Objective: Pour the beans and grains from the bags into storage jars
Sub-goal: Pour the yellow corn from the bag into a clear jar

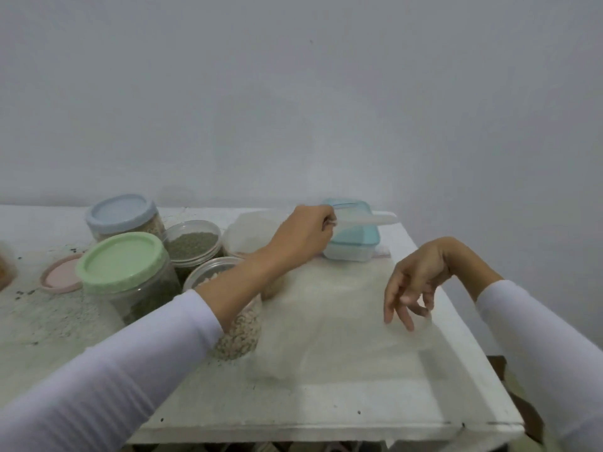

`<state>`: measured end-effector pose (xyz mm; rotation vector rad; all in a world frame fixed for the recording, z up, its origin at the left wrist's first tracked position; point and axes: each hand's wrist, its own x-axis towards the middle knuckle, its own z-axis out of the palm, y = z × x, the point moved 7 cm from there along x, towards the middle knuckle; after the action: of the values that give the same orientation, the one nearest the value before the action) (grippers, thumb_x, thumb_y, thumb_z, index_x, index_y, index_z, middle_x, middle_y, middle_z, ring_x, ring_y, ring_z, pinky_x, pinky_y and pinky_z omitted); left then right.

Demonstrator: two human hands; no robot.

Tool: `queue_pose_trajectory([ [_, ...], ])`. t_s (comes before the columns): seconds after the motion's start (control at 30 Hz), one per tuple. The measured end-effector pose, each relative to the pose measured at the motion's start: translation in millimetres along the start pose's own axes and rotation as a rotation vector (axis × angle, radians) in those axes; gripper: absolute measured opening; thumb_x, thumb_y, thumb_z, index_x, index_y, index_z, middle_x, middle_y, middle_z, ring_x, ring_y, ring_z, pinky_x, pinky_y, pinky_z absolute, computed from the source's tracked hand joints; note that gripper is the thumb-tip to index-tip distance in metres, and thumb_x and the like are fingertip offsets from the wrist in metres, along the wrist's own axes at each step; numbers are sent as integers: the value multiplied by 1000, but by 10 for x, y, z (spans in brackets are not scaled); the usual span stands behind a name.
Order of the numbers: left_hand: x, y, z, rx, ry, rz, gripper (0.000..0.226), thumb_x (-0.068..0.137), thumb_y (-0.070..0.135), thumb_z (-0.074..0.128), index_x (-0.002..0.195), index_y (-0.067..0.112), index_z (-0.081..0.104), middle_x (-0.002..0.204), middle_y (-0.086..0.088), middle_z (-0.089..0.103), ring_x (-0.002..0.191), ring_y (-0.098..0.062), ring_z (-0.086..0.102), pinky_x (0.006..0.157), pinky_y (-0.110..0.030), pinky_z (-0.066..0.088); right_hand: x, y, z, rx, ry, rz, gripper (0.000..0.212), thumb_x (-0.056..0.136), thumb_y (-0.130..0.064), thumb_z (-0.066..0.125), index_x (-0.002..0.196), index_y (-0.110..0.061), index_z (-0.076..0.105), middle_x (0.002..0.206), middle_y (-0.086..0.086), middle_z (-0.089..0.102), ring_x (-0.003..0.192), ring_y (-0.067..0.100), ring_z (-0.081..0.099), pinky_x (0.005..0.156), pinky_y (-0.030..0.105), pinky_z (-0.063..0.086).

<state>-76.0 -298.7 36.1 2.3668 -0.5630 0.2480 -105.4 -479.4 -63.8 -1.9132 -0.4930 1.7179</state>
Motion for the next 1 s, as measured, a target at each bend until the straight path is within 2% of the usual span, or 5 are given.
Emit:
queue_pose_trajectory([
  [0.17,-420,113,607,186,-131,12,20,96,14,41,101,3,58,104,-18,63,98,-34,56,77,-38,42,-29,152,21,115,146,-131,37,92,-10,50,128,-6,51,120,5,66,109,20,63,93,35,51],
  [0.37,-911,34,1064,209,-222,-31,21,100,19,35,100,5,51,106,-14,55,99,-33,52,74,-35,37,-163,521,-174,776,714,-146,38,99,-32,41,103,5,50,79,23,63,59,29,68,53,34,58],
  [0.6,-997,-62,1253,49,-575,-118,51,95,43,51,129,6,48,125,-13,51,114,-29,52,92,-31,40,46,485,108,379,608,72,19,88,6,59,106,2,58,86,14,66,63,17,68,59,28,59],
  [0.9,-652,-198,1164,533,-247,119,44,97,42,46,124,9,54,125,-9,47,119,-28,40,86,-39,37,-65,391,291,122,634,425,32,84,-6,70,111,1,54,83,11,62,61,18,65,62,29,58],
  [1.0,-774,-297,1283,544,-197,163,47,91,50,42,108,12,65,112,-7,55,104,-26,51,80,-35,41,-287,136,102,-247,980,615,45,89,-19,65,123,-1,41,102,12,53,97,31,59,84,39,49],
])
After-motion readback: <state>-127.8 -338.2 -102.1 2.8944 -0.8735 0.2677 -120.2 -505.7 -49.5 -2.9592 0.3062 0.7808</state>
